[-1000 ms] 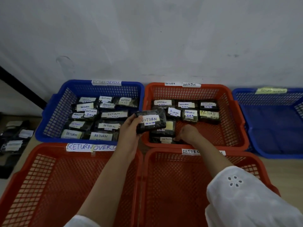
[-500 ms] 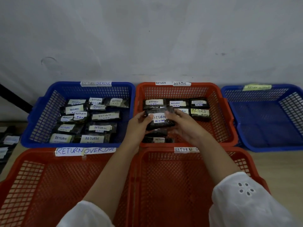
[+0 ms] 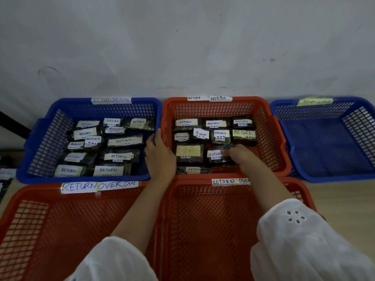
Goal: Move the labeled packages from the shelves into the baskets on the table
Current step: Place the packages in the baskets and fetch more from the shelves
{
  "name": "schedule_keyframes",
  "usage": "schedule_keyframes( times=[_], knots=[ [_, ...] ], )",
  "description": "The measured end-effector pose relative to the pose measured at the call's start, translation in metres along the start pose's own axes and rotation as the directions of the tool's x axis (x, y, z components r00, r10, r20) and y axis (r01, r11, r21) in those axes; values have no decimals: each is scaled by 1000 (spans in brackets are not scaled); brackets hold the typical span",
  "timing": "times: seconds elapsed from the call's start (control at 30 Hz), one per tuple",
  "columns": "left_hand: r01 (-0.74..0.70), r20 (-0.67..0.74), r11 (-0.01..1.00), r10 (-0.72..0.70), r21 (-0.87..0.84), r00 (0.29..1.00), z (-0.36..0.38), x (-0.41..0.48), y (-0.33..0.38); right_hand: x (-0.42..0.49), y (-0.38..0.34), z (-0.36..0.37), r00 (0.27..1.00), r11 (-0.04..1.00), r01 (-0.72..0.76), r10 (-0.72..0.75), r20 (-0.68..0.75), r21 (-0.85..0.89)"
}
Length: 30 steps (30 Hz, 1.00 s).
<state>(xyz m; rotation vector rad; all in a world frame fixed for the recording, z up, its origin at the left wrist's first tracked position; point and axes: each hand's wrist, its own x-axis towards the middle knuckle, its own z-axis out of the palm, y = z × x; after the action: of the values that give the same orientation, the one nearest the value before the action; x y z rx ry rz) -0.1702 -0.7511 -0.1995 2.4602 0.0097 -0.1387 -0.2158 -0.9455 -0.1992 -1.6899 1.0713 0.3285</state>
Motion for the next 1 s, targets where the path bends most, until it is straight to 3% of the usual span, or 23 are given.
schedule_keyframes(
  times=[0.17, 0.3, 0.53, 0.67, 0.77, 0.87, 1.0],
  knots=[
    [-21, -5, 1000, 21, 4, 1000, 0, 0, -2, 10, -5, 7, 999, 997, -42, 40, 19, 68],
    [-15, 9, 1000, 15, -8, 1000, -1, 0, 0, 19, 3, 5, 995, 988, -20, 5, -101, -154],
    [-35, 55, 996, 40, -87, 998, -24, -14, 2, 3, 2, 1, 990, 962, 24, -61, -130, -272],
    [-140, 22, 980, 145, -143, 989, -56, -26, -3, -27, -9, 4, 966, 939, 149, -205, -157, -310],
    [-237, -27, 955, 236, -181, 971, -85, -32, -9, -64, -25, 18, 907, 898, 316, -381, -180, -307],
    [-308, -23, 913, 314, -267, 949, -117, -39, -23, -112, -36, 45, 793, 798, 536, -588, -158, -276],
    [-427, -30, 853, 439, -302, 898, -163, -49, -64, -177, -29, 98, 685, 686, 601, -707, -179, -411]
  ],
)
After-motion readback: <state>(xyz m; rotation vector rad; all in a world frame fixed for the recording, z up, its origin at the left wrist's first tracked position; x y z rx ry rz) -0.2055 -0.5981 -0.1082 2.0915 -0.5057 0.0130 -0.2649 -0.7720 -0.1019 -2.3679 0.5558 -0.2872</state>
